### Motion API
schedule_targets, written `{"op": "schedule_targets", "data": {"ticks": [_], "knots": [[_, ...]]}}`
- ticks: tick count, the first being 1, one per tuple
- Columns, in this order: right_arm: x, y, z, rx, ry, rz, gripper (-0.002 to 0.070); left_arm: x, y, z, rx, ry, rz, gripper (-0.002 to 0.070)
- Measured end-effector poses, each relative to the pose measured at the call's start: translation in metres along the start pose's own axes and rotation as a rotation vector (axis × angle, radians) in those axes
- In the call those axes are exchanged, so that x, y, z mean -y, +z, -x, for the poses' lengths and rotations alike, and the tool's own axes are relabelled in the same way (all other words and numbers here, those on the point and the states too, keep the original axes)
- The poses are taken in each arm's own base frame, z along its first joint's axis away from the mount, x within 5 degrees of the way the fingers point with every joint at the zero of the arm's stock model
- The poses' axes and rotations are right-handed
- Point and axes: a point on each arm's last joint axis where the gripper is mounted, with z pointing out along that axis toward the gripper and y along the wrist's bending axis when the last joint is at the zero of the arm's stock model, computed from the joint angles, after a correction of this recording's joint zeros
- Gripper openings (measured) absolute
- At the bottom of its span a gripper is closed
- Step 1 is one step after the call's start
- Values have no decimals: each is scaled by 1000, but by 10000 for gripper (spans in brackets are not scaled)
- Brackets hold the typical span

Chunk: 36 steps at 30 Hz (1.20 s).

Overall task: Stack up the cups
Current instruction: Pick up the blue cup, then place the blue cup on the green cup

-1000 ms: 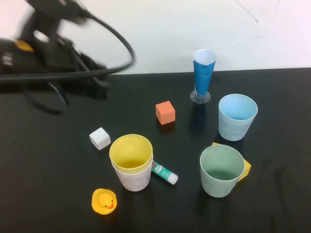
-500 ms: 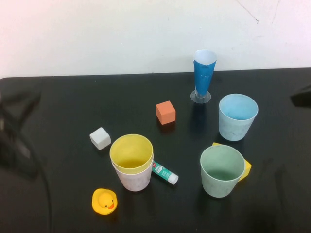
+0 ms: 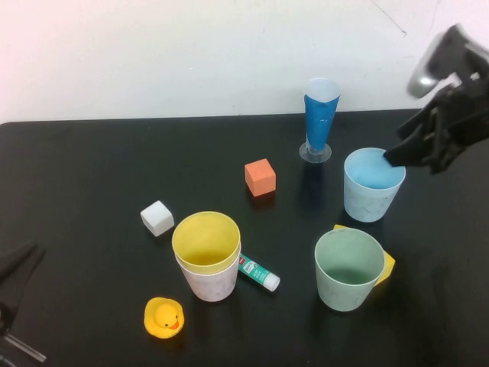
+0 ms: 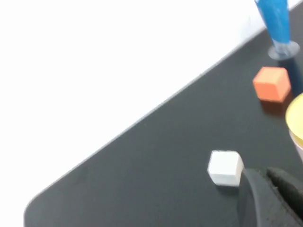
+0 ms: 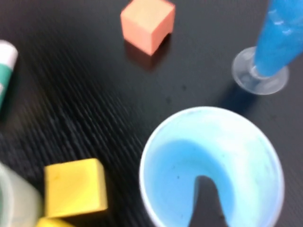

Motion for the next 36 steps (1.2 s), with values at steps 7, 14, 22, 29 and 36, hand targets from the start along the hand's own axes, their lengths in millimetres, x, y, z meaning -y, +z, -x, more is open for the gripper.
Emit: {"op": "schedule_targets", "data": {"ticks": [7,14,22,29,36], "knots": [[16,44,-9,-78,-63,-27,438,3,3,-13,95,1,65,1],[21,56,-16,-92,-55,-34,292,2,3,-12,123,2,82,1],[19,55,-11,-71,-32,7,39,2,3,-12,135,-4,89,1],[5,3,34,-7,-79,68,29,2,3,-12,141,-52,88,1],[-54,-61,70,-3,-140,186,29,1,3,-12,144,-69,88,1]]}}
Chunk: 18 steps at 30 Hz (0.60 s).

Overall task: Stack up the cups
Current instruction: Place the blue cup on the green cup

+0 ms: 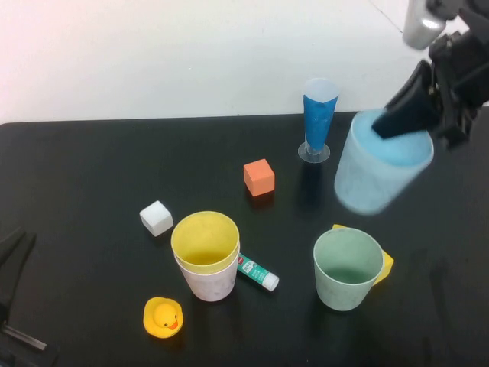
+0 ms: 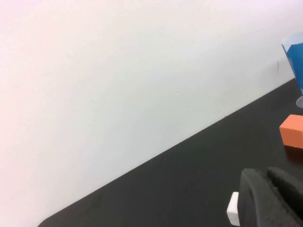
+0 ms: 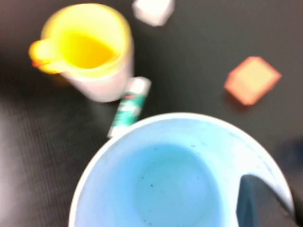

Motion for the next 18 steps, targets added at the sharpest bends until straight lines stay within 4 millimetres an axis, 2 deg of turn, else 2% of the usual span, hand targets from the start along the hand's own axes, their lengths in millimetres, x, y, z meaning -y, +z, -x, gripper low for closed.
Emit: {"op": "schedule_targets", "data": {"ticks": [4,7,11,18], "knots": [[-34,6,1,-45,-28,33,29,0,0,0,0,-17,0,1],[-43,24,-3,-51,-23,21,29,0,0,0,1,-30,1,1],[-40,46,-14,-80,0,23,29,0,0,0,1,-39,1,1],[-28,65,-24,-132,4,5,29,0,0,0,1,-70,1,1]]}}
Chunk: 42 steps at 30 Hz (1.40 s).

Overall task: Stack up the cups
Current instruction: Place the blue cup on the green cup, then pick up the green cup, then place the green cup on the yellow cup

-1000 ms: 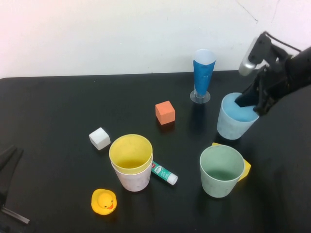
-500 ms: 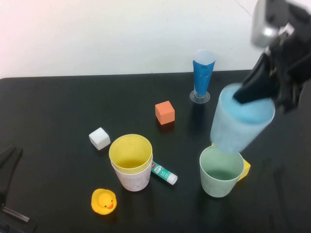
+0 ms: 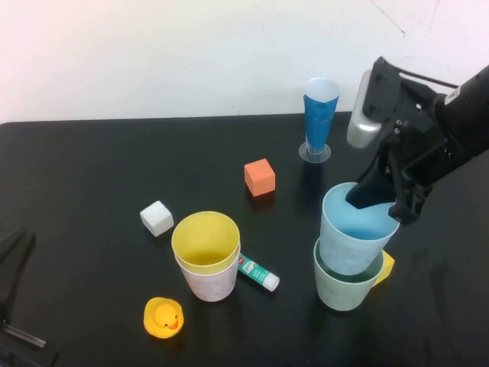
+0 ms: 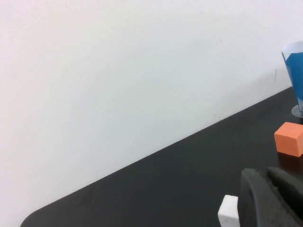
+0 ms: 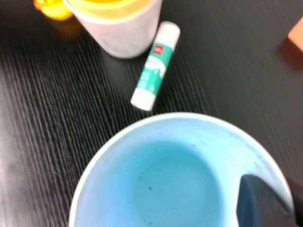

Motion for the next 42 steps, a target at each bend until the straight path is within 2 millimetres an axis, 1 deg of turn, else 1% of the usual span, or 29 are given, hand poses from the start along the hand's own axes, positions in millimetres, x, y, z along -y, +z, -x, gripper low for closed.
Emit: {"op": "schedule_targets", "data": {"ticks": [4,6,9,10,11,14,16,20,23,25,27,29,31,32,33,36,37,39,42], "knots": [[4,7,-4,-25,8,1,32,0,0,0,0,-1,0,1],[4,9,-4,-28,9,1,59,0,0,0,1,-4,0,1],[5,9,-5,-30,12,0,166,0,0,0,1,-4,0,1],[5,9,-5,-30,12,0,207,0,0,0,1,-4,0,1],[5,9,-5,-30,12,0,270,0,0,0,1,-4,0,1],[5,10,-5,-31,12,2,379,0,0,0,1,-4,0,1],[6,14,-6,-42,18,17,411,0,0,0,1,-4,0,1],[10,31,-14,-83,40,73,428,0,0,0,1,-6,1,1],[15,50,-22,-118,64,114,417,0,0,0,1,-8,1,1],[17,61,-27,-134,81,137,372,0,0,0,1,-12,1,1],[19,69,-28,-131,102,157,309,0,0,0,1,-16,1,1],[19,73,-27,-114,123,177,183,0,0,0,1,-16,1,1],[20,69,-22,-104,116,188,92,0,0,0,1,-16,1,1],[21,65,-16,-96,102,193,65,0,0,0,1,-20,1,1],[22,59,-8,-83,86,191,59,0,0,0,1,-22,1,1],[21,39,23,-50,27,185,59,0,0,0,2,-31,1,1],[18,31,36,-31,-4,173,59,0,0,0,2,-34,1,1],[11,18,63,14,-67,148,59,0,0,1,7,-42,3,1],[-10,2,104,87,-191,107,58,-1,0,2,21,-44,8,1]]}}
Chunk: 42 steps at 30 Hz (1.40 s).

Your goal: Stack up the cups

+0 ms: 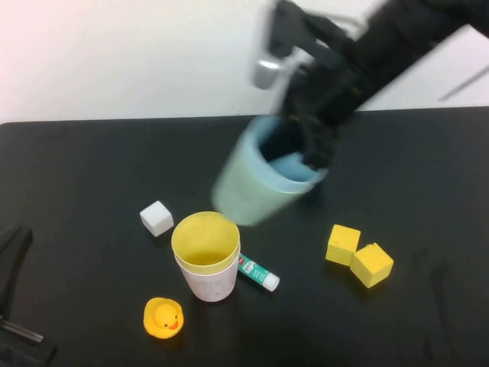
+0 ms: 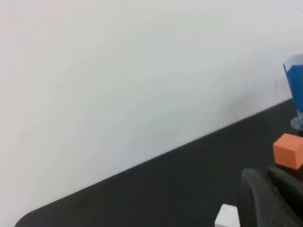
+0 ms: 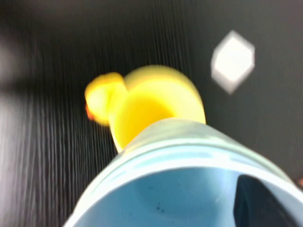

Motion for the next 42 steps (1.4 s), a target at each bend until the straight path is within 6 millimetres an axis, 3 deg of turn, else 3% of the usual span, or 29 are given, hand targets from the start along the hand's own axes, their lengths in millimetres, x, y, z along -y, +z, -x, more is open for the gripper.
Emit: {"op": "schedule_targets", "data": {"ticks": [2,6,11,16,24,29,33,37,42], "knots": [[-12,2,25,8,-93,-24,58,0,0,1,8,-2,3,1],[-24,27,45,-65,-190,-56,58,0,0,1,13,-2,4,1],[-15,70,34,-175,-190,-32,58,0,0,1,15,-2,5,1],[-10,87,26,-206,-156,-16,67,0,0,1,15,-2,5,1],[-10,79,35,-178,-139,-28,290,0,0,1,15,-2,5,1],[-13,55,53,-116,-139,-56,298,0,0,1,12,-2,4,1],[-26,13,65,-79,-170,-127,201,0,0,1,8,-2,3,1],[-46,-53,74,-47,-209,-279,55,0,0,1,8,-2,3,1],[-78,-135,64,-64,-193,-515,8,0,0,1,8,-9,3,1]]}}
